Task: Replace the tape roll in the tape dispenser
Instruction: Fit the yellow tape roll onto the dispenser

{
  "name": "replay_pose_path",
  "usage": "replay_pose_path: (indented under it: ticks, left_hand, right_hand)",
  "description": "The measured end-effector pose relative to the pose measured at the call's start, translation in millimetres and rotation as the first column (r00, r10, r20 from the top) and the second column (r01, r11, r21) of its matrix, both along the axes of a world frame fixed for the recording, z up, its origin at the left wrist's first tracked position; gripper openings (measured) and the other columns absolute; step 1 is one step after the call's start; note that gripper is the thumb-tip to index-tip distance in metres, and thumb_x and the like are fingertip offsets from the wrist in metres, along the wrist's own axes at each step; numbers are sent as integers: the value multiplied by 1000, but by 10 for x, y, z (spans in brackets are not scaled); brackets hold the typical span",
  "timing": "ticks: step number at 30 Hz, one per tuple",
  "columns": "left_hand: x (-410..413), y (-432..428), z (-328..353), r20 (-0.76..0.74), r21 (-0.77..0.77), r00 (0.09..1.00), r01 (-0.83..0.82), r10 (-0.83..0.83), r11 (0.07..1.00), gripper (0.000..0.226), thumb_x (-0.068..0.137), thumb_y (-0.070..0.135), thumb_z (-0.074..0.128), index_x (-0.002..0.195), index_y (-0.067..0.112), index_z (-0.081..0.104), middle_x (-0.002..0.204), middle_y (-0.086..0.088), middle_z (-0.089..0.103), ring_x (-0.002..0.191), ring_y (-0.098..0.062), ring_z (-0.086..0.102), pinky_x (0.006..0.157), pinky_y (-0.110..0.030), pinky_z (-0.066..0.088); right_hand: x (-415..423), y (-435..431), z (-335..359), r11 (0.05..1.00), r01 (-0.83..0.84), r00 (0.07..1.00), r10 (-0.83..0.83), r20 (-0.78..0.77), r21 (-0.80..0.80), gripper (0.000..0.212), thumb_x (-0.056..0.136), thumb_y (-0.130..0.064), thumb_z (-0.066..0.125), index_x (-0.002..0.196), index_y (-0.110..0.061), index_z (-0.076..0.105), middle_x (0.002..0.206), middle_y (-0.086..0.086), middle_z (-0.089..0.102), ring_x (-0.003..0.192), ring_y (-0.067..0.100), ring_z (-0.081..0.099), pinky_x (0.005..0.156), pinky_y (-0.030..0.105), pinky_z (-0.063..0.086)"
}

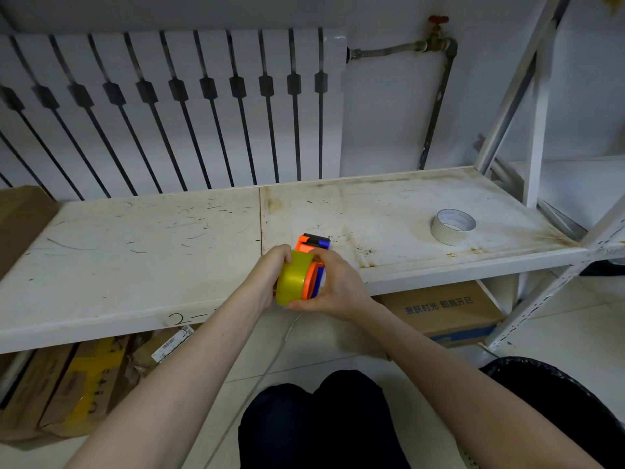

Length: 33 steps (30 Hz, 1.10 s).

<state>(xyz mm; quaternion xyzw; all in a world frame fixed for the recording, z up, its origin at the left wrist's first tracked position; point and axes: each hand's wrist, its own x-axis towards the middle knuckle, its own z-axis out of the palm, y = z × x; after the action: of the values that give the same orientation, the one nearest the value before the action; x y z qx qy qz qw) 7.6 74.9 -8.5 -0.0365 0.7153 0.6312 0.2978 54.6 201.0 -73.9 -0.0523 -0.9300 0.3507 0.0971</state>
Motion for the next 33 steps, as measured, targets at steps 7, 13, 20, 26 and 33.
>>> replay_pose_path:
  ticks: [7,13,20,26,33]
  left_hand:
    - [-30,-123,-201,-107,56,994,-9,15,998,28,57,26,43,81,12,48,84,-14,49,76,-25,47,62,-30,38]
    - [-20,-145,-236,-123,115,992,-11,25,993,17,63,23,44,77,14,50,81,-10,50,74,-23,47,64,-31,37]
    - [15,-160,-251,-151,121,988,-11,30,993,18,62,21,44,75,14,54,76,-6,51,70,-20,47,61,-29,37]
    - [5,-182,-326,-198,122,980,8,17,993,30,53,18,40,76,15,59,78,-7,55,75,-23,50,74,-37,40]
    - [42,-218,-304,-173,116,985,43,-23,992,31,61,25,40,83,18,61,85,-9,59,82,-26,53,81,-40,42]
  right_hand:
    - [-92,64,94,992,16,997,-7,71,-125,85,60,-58,79,129,-21,47,122,-1,59,108,19,57,87,37,55]
    - [-71,21,91,995,-93,995,91,42,47,111,53,-68,76,142,-22,27,140,-1,41,127,18,42,99,34,45]
    - [-29,20,168,982,-122,988,135,-80,146,102,56,-53,84,139,-23,35,138,-4,44,121,15,47,93,34,49]
    - [-68,29,130,997,-75,997,74,-19,-16,101,52,-52,85,138,-24,39,134,-2,50,117,15,50,94,37,50]
    - [-94,16,49,919,33,989,26,143,-392,89,60,-57,76,135,-23,43,127,0,56,116,20,55,95,39,52]
